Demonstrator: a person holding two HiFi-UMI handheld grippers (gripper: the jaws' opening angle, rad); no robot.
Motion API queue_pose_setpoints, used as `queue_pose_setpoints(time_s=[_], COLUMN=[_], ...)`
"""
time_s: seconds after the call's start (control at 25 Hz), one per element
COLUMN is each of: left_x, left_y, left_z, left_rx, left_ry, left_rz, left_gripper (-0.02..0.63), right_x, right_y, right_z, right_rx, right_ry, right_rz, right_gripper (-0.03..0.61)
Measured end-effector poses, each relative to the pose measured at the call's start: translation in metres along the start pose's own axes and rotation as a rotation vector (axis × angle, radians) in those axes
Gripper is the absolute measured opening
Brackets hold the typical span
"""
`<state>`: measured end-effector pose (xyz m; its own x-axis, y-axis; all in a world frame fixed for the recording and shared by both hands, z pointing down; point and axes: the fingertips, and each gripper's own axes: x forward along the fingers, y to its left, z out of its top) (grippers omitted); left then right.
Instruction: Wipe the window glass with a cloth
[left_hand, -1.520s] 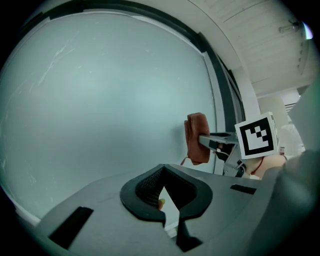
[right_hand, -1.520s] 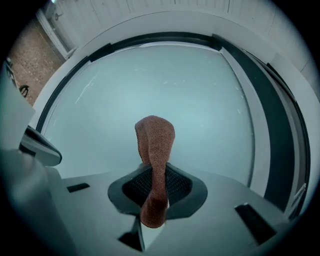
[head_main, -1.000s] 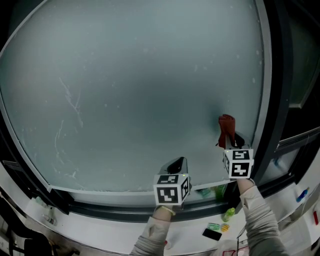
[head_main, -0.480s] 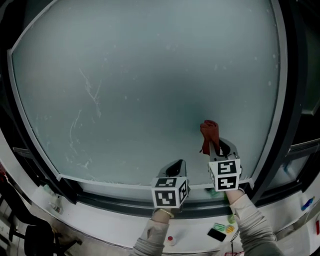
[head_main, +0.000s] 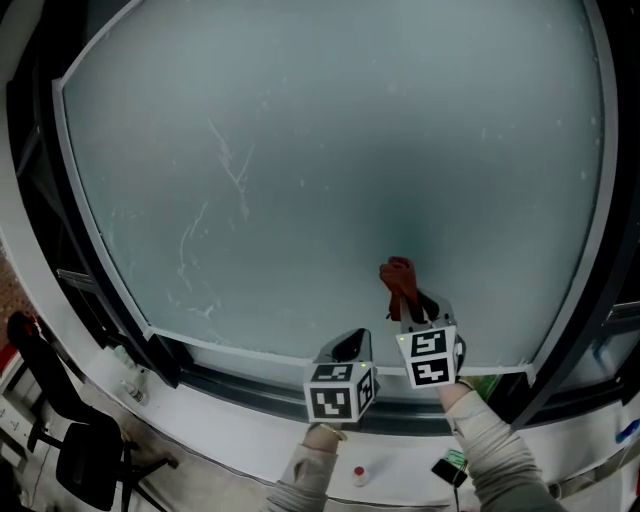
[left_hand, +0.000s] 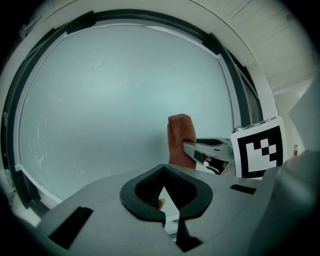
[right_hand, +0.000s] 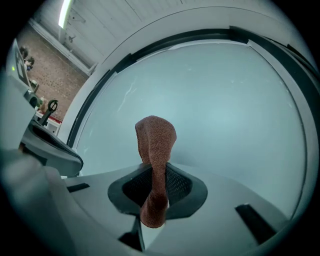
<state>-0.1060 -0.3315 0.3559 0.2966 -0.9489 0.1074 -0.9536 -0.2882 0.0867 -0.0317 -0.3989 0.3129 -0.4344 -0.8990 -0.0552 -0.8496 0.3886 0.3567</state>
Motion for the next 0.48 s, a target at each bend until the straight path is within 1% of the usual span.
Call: queue_pose_setpoints(time_s=[0.2, 0.48], left_x=[-0.005, 0.002], left_y=[0.012, 0.007], left_z=[-0.005, -0.005], left_rx=[-0.001, 0.003], left_ry=[0.010, 0.010], left_rz=[0.020, -0.006], left_gripper=[0.003, 0.003], right_x=[0.016, 0.018], right_y=[0.011, -0.017], right_z=[-0.008, -0.015], right_rx=[-0.013, -0.002], right_ry=[0.025, 0.044], right_rz=[0.009, -0.049], right_gripper=[0.048, 0.048])
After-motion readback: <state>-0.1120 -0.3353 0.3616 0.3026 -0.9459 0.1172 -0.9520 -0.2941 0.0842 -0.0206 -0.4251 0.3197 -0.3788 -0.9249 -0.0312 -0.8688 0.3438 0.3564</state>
